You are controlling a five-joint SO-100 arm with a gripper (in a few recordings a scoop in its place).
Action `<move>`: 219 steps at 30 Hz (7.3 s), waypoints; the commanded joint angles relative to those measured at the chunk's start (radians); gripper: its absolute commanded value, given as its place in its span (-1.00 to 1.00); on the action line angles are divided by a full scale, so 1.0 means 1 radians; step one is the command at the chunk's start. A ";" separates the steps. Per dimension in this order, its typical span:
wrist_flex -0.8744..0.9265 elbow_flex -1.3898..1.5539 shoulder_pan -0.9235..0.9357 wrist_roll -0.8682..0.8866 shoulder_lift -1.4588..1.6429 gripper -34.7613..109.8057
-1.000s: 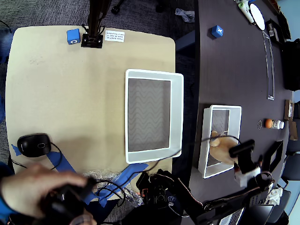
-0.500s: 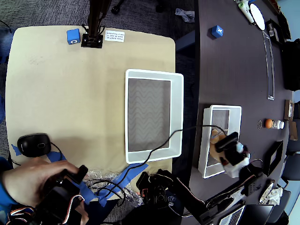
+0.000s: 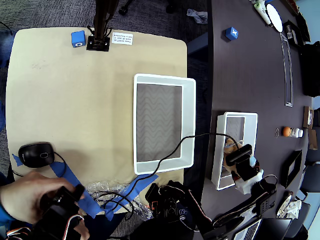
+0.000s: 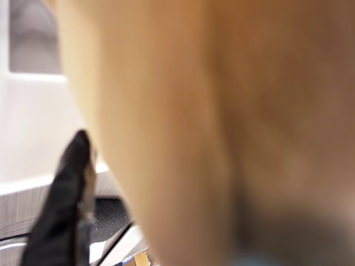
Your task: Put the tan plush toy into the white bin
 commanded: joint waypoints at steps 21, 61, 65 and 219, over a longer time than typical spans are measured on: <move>0.023 0.081 0.008 0.018 0.071 -0.51; 0.029 -0.265 -0.558 -0.097 0.684 -0.52; 0.028 -0.147 -0.801 -0.179 0.718 -0.52; 0.028 0.284 -0.463 -0.304 0.965 0.29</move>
